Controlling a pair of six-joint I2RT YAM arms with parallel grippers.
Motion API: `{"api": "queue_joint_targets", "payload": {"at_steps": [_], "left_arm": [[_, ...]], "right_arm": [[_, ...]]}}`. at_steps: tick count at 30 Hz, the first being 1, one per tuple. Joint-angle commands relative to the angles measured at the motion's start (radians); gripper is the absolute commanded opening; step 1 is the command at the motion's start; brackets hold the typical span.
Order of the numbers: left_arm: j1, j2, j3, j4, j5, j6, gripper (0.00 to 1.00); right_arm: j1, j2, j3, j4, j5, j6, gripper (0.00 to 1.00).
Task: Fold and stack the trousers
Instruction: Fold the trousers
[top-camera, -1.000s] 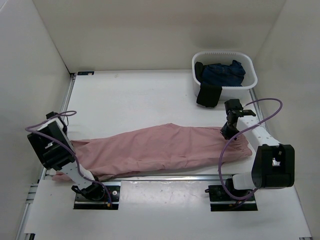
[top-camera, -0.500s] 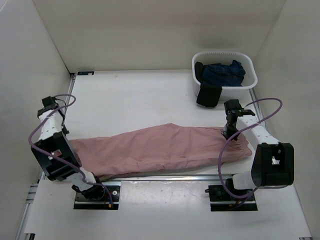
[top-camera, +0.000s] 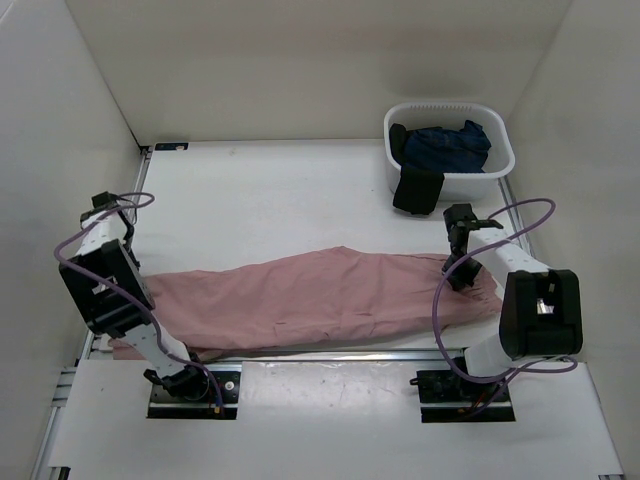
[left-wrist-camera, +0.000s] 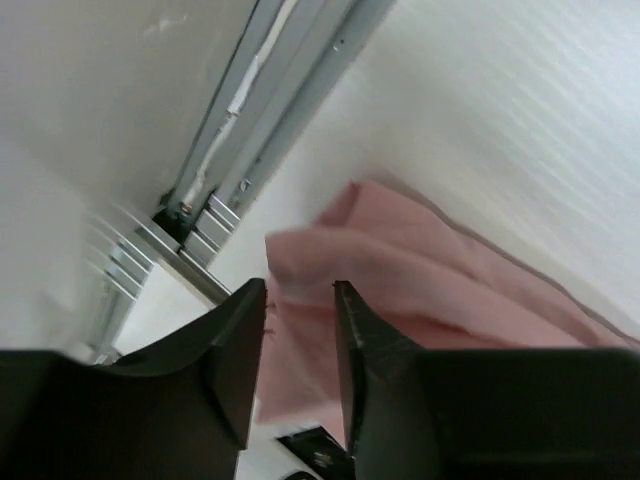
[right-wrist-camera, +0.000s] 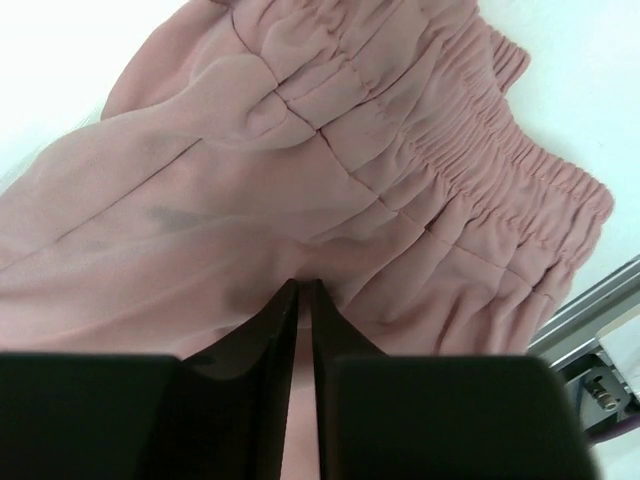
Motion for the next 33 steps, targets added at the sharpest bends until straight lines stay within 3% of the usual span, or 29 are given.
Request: {"api": "queue_joint_targets", "payload": {"at_steps": [1,5,9,12,13,17,19,21,24,27,33], "left_arm": [[0.037,0.023,0.073,0.044,-0.082,-0.008,0.48],[0.051,0.018,0.218,0.012,-0.116,-0.008,0.51],[-0.020,-0.096,0.268,-0.080,-0.035,-0.008,0.52],[-0.119,-0.198,0.223,-0.174,0.085,-0.008,0.52],[-0.170,-0.236,0.200,-0.244,0.187,-0.008,0.50],[-0.254,-0.287,-0.102,-0.240,0.295,-0.008,0.38],[-0.255,-0.276,-0.194,-0.193,0.275,-0.008,0.35],[-0.255,-0.253,-0.293,-0.060,0.126,-0.008,0.35],[-0.202,-0.204,-0.313,0.048,-0.060,-0.008,0.35],[-0.143,-0.160,-0.243,0.061,-0.059,-0.008,0.37],[-0.129,-0.046,-0.201,0.082,-0.082,-0.008,0.42]], "right_arm": [[0.004,-0.062,0.037,-0.025,0.047,-0.012,0.16],[0.004,-0.165,0.086,-0.063,0.090,-0.021,0.20],[0.004,-0.263,0.095,-0.095,0.101,-0.011,0.21],[0.004,-0.312,0.060,-0.104,0.052,0.012,0.21],[0.014,-0.324,0.045,-0.104,0.038,0.012,0.21],[0.015,-0.324,-0.040,-0.057,-0.023,0.054,0.13],[0.015,-0.302,-0.061,-0.031,-0.036,0.066,0.08],[-0.010,-0.269,-0.074,-0.006,-0.036,0.066,0.05],[-0.114,-0.129,-0.065,-0.006,-0.036,0.056,0.00],[-0.157,-0.084,-0.054,0.039,-0.036,0.014,0.00],[-0.157,-0.050,-0.005,0.066,0.041,-0.081,0.00]]}}
